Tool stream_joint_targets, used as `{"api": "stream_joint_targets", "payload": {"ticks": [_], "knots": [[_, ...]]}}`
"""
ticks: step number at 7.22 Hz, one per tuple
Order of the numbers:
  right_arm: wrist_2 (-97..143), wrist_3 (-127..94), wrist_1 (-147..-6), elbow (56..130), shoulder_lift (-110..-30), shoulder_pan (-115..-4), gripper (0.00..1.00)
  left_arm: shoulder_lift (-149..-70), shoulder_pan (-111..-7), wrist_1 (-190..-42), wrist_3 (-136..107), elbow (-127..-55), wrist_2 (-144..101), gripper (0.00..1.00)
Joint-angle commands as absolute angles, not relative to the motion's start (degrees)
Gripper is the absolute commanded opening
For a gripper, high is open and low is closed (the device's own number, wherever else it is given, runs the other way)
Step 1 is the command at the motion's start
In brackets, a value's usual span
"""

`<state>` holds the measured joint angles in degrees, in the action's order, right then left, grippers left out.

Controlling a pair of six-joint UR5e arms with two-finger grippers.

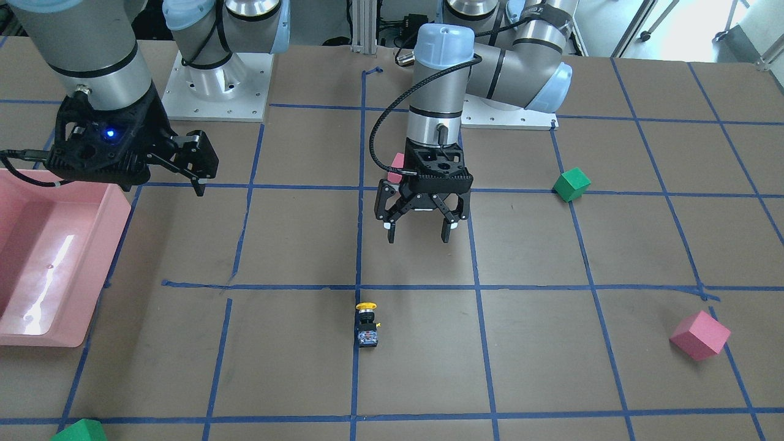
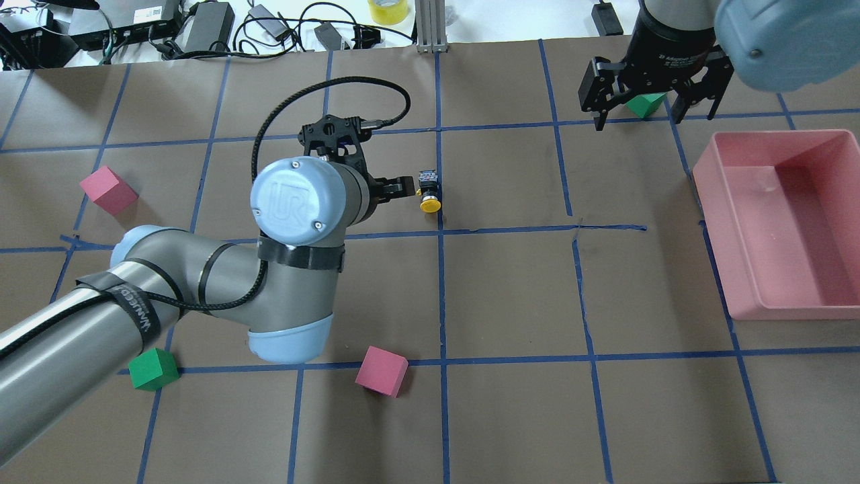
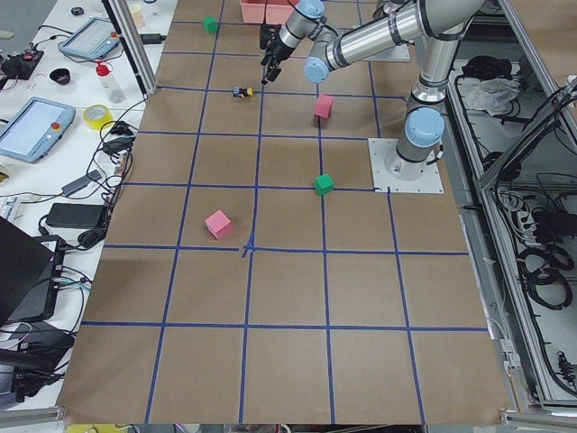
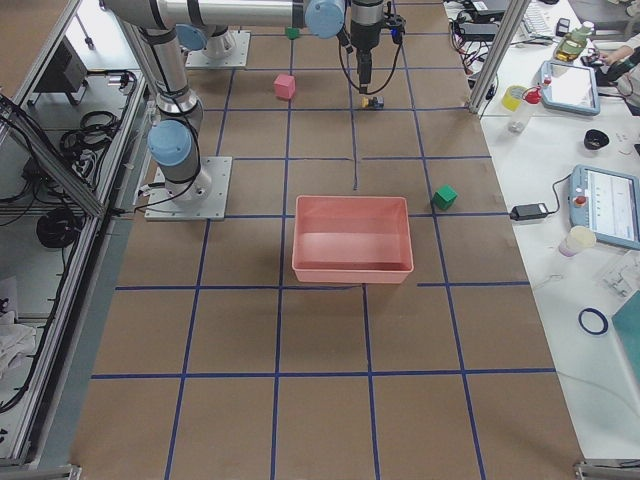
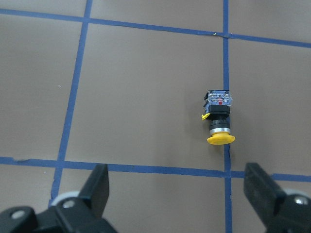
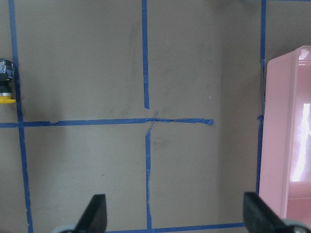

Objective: Align button upright
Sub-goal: 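Lower the left gripper over the lying button and close on its body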

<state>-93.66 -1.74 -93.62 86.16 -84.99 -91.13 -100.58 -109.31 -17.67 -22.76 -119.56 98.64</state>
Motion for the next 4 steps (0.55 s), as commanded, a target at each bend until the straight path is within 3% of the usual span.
{"api": "stream_joint_targets", "payload": {"ticks": [1,4], "knots": [[-89.84,-2.20,-93.87,86.40,-85.25,-91.41,1.00,-108.94,-115.20,-7.95,-28.80,-119.62,104.92,0.99],[-89.82,-1.93,-93.96,85.69,-85.43,-91.41,1.00,-119.85,-118.11,1.83,-29.44,-117.61,108.52,0.98]]}}
